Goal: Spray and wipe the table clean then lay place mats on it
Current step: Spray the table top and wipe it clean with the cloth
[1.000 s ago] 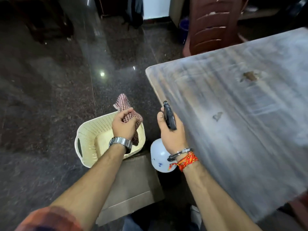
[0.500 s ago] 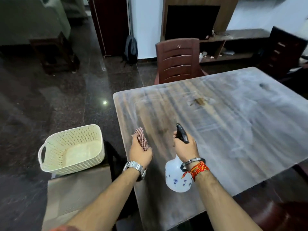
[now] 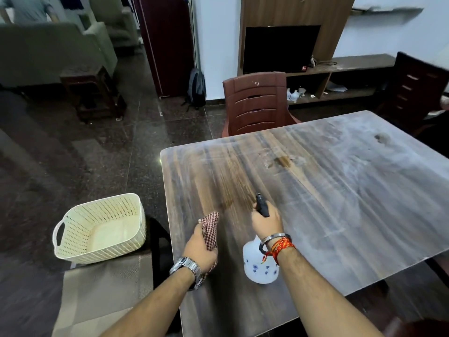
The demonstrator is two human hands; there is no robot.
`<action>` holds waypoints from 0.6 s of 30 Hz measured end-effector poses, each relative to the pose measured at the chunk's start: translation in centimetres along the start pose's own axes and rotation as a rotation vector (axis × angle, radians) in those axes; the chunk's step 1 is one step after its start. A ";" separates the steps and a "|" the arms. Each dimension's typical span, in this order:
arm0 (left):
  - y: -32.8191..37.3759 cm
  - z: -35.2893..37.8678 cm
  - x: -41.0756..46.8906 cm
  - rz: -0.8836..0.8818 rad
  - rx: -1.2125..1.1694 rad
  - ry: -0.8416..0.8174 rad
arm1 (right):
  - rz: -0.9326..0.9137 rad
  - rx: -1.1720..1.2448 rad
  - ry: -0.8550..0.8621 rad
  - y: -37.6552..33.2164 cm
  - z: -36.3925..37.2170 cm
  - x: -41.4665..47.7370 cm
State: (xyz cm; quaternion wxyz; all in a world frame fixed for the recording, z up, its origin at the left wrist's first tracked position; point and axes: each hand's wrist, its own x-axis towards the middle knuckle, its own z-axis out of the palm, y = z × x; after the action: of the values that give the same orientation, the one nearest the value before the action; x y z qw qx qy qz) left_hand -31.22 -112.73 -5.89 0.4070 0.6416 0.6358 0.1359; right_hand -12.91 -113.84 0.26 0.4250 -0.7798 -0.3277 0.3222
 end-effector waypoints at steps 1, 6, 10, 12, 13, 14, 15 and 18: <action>0.1 0.2 0.1 -0.003 0.005 -0.005 | -0.008 -0.014 0.004 -0.3 0.5 0.3; 0.3 0.6 1.1 -0.021 0.116 -0.047 | 0.067 -0.046 0.121 -2.2 1.4 2.7; 0.5 1.1 2.1 -0.037 0.185 -0.055 | 0.106 -0.041 0.125 -2.2 0.6 5.0; 0.5 1.7 2.2 -0.041 0.201 -0.058 | 0.114 -0.004 0.090 -2.2 -0.1 5.5; 0.6 1.9 2.2 -0.041 0.208 -0.065 | 0.097 0.013 0.079 -2.0 -0.3 5.9; 0.6 2.1 2.1 -0.043 0.218 -0.069 | 0.082 0.010 0.067 -2.0 -0.4 5.8; 0.5 2.4 2.1 -0.044 0.228 -0.064 | 0.065 -0.012 0.062 -1.9 -0.3 6.0; 0.7 2.7 1.8 -0.068 0.256 -0.004 | 0.064 -0.062 0.028 -2.0 0.4 6.0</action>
State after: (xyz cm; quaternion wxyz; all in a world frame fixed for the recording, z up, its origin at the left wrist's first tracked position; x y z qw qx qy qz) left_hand -28.55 -111.88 -7.78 0.3274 0.6666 0.6685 0.0385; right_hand -10.22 -108.17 0.49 0.3945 -0.8073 -0.3064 0.3142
